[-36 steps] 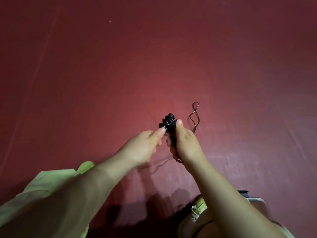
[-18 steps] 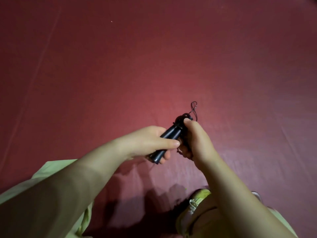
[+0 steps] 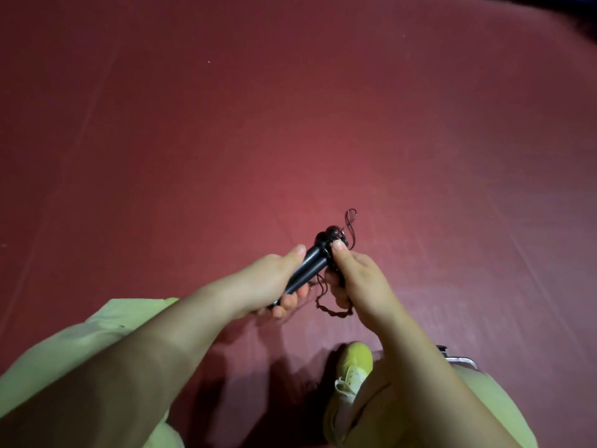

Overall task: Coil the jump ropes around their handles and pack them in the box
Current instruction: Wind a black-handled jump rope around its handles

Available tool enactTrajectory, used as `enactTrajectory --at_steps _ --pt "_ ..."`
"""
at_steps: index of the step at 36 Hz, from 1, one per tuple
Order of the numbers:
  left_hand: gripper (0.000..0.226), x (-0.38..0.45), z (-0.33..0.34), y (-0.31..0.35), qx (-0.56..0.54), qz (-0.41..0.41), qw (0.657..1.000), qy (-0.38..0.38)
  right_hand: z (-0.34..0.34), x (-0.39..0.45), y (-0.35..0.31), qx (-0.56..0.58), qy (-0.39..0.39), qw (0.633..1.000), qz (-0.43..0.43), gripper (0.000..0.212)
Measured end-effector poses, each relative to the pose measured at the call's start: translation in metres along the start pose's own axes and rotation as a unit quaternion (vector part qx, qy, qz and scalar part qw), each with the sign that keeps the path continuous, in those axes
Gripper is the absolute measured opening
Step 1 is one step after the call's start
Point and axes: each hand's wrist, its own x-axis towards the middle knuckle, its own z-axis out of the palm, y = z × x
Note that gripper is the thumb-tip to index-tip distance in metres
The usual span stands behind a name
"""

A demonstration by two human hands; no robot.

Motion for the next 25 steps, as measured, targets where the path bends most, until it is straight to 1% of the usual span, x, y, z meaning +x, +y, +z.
enactTrajectory --at_steps 2,5,8,10,13,16,19,21,22,23,25 --pt "0.06 0.003 0.006 0.003 0.034 0.023 0.998 0.039 -0.006 0.0 -0.002 -0.053 0.024 0.998 -0.016 0.045" --pt "0.059 0.007 0.009 0.007 0.099 0.058 0.987 0.109 -0.011 0.004 -0.007 -0.16 0.064 0.984 -0.041 0.057" --pt "0.055 0.013 0.004 0.005 0.217 0.066 0.959 0.169 -0.013 0.01 -0.012 -0.2 0.063 0.978 -0.012 0.069" --pt "0.054 0.022 0.0 0.004 0.313 0.057 0.926 0.203 -0.014 0.018 -0.012 -0.17 0.037 0.984 0.042 0.077" --pt "0.054 0.034 0.0 0.008 0.402 0.066 0.881 0.242 -0.017 0.026 -0.015 -0.117 0.017 0.989 0.086 0.083" --pt "0.049 0.041 0.003 0.013 0.459 0.132 0.832 0.284 -0.023 0.031 -0.021 -0.038 0.035 0.994 0.098 0.083" --pt "0.048 0.044 0.004 0.011 0.479 0.189 0.804 0.296 -0.029 0.034 -0.019 -0.016 0.052 0.993 0.1 0.074" --pt "0.052 0.046 0.005 0.007 0.473 0.205 0.806 0.292 -0.031 0.035 -0.015 -0.01 0.057 0.994 0.096 0.066" --pt "0.051 0.047 0.006 0.006 0.458 0.202 0.818 0.284 -0.031 0.035 -0.014 -0.008 0.057 0.994 0.09 0.061" --pt "0.048 0.048 0.005 0.006 0.43 0.189 0.841 0.267 -0.032 0.035 -0.013 -0.008 0.058 0.995 0.083 0.057" --pt "0.037 0.049 0.005 0.009 0.333 0.152 0.911 0.192 -0.033 0.035 -0.013 -0.013 0.067 0.995 0.071 0.05"
